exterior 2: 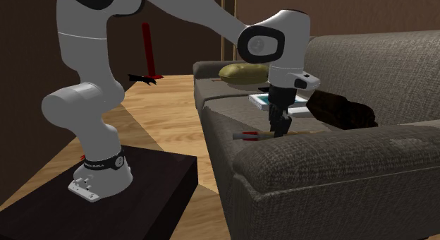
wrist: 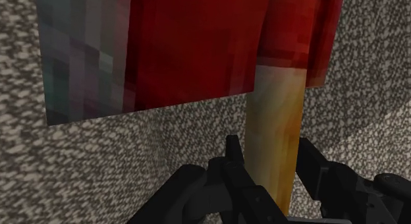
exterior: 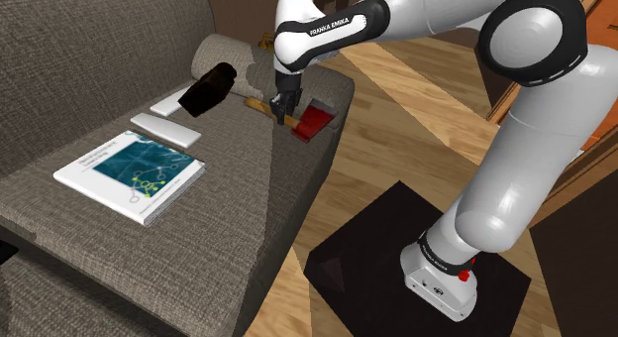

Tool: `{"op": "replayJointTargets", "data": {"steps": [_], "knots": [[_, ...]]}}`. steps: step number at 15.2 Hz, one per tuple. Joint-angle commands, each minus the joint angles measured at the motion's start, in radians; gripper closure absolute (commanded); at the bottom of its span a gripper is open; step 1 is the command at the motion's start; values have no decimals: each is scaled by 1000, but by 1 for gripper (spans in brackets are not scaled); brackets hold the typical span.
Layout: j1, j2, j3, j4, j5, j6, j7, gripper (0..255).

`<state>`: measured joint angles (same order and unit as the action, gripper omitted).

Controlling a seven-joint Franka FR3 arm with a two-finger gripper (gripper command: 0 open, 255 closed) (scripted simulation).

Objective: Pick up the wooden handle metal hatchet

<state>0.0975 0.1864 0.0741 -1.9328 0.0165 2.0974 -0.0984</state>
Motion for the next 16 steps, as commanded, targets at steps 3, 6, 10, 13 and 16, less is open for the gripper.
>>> {"op": "replayJointTargets", "data": {"steps": [3,6,10,13,16], "knots": [[-1,-17,0,26,1,-43,0,255],[-1,-30,0,50,2,-81,0,255],[-1,-45,0,86,2,-131,0,255],[-1,-55,0,115,3,-169,1,255],[-2,-58,0,126,3,-184,1,255]]}}
